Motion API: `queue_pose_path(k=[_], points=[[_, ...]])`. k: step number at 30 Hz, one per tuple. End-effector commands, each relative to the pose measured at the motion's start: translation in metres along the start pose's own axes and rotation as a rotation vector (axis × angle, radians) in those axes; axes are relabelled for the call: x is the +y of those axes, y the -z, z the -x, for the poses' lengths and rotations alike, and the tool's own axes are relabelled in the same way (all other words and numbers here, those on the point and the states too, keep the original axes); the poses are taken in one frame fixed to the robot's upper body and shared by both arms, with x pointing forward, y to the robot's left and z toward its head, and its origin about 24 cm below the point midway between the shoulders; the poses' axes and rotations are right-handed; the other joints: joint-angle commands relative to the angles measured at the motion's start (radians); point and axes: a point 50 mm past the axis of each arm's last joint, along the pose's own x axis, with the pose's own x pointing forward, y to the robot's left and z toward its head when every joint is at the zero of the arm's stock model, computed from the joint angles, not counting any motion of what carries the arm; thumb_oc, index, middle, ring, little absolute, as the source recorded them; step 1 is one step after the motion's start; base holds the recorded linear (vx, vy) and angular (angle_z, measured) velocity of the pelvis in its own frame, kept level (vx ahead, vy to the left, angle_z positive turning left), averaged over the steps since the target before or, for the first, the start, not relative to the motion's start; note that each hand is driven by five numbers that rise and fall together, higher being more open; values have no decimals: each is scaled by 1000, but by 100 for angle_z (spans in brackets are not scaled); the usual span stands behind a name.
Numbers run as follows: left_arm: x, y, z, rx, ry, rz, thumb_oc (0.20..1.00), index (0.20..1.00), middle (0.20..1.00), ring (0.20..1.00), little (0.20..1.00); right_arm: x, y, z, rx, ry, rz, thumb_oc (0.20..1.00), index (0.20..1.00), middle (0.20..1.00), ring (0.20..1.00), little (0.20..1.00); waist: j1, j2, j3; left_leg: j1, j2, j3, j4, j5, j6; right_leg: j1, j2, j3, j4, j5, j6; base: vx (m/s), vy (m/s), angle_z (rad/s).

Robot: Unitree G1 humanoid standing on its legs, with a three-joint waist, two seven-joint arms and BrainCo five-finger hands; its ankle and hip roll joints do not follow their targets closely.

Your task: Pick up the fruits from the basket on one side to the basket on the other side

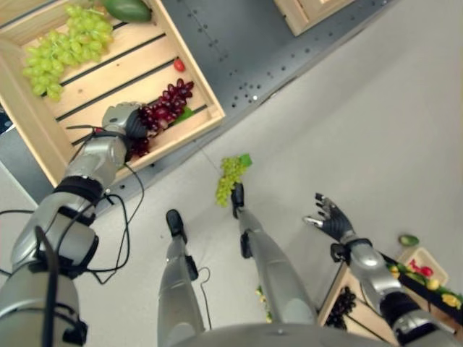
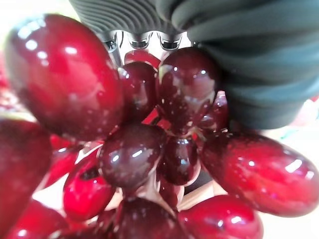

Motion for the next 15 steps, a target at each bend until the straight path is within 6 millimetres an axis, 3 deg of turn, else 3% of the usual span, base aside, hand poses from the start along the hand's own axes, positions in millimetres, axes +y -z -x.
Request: queue_pose_path(k=[1, 8, 12, 13, 15], points=[[-51, 15, 20, 49, 193, -53, 200, 200, 200, 200, 200, -13, -4, 8, -48, 31, -10, 1000, 1000, 1000, 1000, 1000, -6, -10, -25, -21, -13, -30, 72, -30, 36, -8, -1, -14, 135, -119, 96, 0, 0, 0], [-49, 17, 22, 59, 148, 28, 200, 200, 200, 200, 200, -14, -2, 10, -48, 40, -18, 1000, 1000, 1000, 1000, 1000, 6, -6, -22, -21, -16, -33, 81, -31, 37, -2, -7, -17, 143, -121, 96, 0, 0, 0], [-34, 11, 20, 25, 61, 116, 200, 200, 200, 200, 200, -14, 3, 14, -37, 38, -29, 1000, 1000, 1000, 1000, 1000, 14, -1, -26, -13, -20, -36, 83, -33, 38, 9, -11, -20, 145, -125, 94, 0, 0, 0], [-27, 7, 22, 10, -10, 230, 200, 200, 200, 200, 200, -13, 7, 17, -30, 39, -40, 1000, 1000, 1000, 1000, 1000, 23, 3, -28, -6, -24, -40, 85, -34, 38, 21, -15, -21, 144, -127, 93, 0, 0, 0], [-25, 5, 24, -6, -31, 236, 200, 200, 200, 200, 200, -14, 10, 20, -22, 42, -42, 1000, 1000, 1000, 1000, 1000, 26, 5, -29, -1, -25, -41, 86, -36, 38, 27, -17, -22, 145, -129, 93, 1, 1, 2]])
